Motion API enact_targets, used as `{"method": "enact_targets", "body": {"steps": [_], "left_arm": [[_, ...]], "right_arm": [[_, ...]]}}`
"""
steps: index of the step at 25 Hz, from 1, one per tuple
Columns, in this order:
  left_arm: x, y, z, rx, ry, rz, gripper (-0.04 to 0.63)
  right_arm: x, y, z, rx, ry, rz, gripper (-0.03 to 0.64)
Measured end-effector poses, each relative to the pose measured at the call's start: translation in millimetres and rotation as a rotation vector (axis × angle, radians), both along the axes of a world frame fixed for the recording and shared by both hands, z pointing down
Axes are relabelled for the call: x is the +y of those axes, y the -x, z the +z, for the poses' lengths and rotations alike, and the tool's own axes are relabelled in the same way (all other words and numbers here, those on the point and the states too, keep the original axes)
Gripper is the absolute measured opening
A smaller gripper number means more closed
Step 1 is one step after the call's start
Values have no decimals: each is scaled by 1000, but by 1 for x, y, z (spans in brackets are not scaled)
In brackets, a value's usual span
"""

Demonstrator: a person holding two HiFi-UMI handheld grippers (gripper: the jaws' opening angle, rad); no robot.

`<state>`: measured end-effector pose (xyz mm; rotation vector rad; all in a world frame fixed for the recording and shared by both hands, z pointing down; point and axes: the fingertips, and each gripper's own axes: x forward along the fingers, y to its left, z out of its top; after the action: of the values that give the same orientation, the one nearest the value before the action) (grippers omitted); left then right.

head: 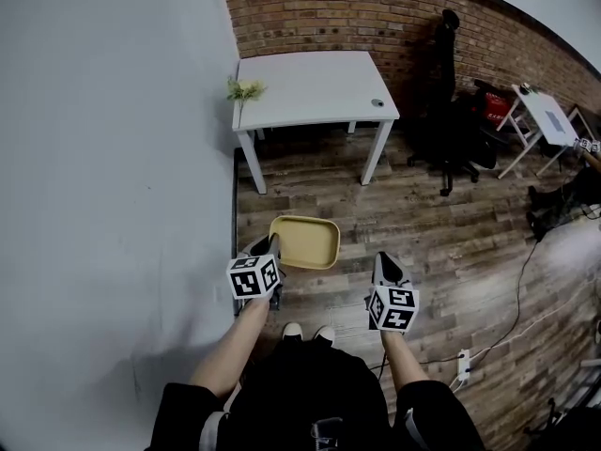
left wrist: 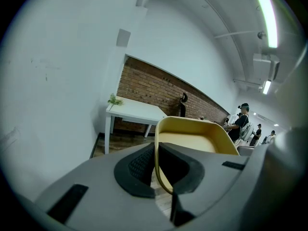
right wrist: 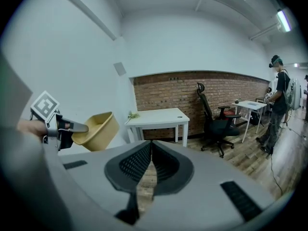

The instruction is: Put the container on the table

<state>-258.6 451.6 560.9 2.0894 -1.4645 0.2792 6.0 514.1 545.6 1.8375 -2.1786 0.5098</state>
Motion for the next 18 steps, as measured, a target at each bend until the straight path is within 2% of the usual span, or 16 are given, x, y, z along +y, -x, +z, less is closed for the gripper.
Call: {"method": "enact_targets", "body": {"steps": [6,18], "left_arm": [[-7,-16,-6,-28,-23,13,23],[-22,-38,-3,-29,-26,13,23]], "right_arm": [[-9,-9,-1,-6,-12,-37,25],[-24,-26,4,-14,-2,-63,25]]}}
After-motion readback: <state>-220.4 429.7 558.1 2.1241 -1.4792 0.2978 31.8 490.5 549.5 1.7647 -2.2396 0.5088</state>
